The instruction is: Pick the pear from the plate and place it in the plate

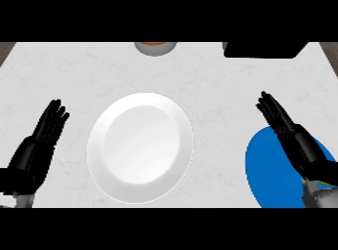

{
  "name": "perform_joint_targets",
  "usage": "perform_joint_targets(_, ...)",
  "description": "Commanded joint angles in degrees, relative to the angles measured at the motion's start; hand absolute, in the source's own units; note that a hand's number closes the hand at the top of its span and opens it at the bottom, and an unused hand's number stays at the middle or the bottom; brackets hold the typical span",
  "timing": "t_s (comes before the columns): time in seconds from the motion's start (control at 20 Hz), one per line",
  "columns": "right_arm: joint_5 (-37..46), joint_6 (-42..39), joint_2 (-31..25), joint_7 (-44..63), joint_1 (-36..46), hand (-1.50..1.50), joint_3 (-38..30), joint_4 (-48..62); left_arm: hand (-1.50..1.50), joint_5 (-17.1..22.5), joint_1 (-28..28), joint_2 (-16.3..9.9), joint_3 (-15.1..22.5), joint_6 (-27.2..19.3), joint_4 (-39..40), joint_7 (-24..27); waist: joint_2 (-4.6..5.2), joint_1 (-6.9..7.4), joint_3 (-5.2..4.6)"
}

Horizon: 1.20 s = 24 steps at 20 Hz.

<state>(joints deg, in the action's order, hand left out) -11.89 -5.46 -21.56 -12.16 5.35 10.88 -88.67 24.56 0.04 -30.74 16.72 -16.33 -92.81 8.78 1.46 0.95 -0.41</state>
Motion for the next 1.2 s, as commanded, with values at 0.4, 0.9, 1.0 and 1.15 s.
perform_joint_targets(0.4, 17.55, -16.01, -14.83, 5.81, 10.58, 1.50, 13.40, -1.49, 0.00, -2.42, -11.21, -4.00, -1.96, 1.27, -0.21, -5.58, -1.49, -1.59, 0.29)
perform_joint_targets(0.9, -4.44, -14.63, -4.25, -5.31, -5.10, -1.50, -1.72, 6.82, 0.00, -5.05, -16.40, -2.11, -3.55, 2.02, 3.36, -10.17, -1.42, -1.72, 0.44)
perform_joint_targets(1.0, -5.95, -15.23, -6.49, -2.15, -2.16, -1.50, -5.42, 4.55, 0.00, -4.76, -15.21, -3.18, -5.23, 3.25, 0.33, -11.55, -1.53, -1.22, 0.42)
perform_joint_targets(1.15, -2.49, -15.93, -9.79, -0.44, 1.58, -1.50, -7.27, 5.95, 0.00, -5.00, -15.12, -1.92, -6.80, 5.40, 2.78, -9.16, -1.44, -0.97, 0.40)
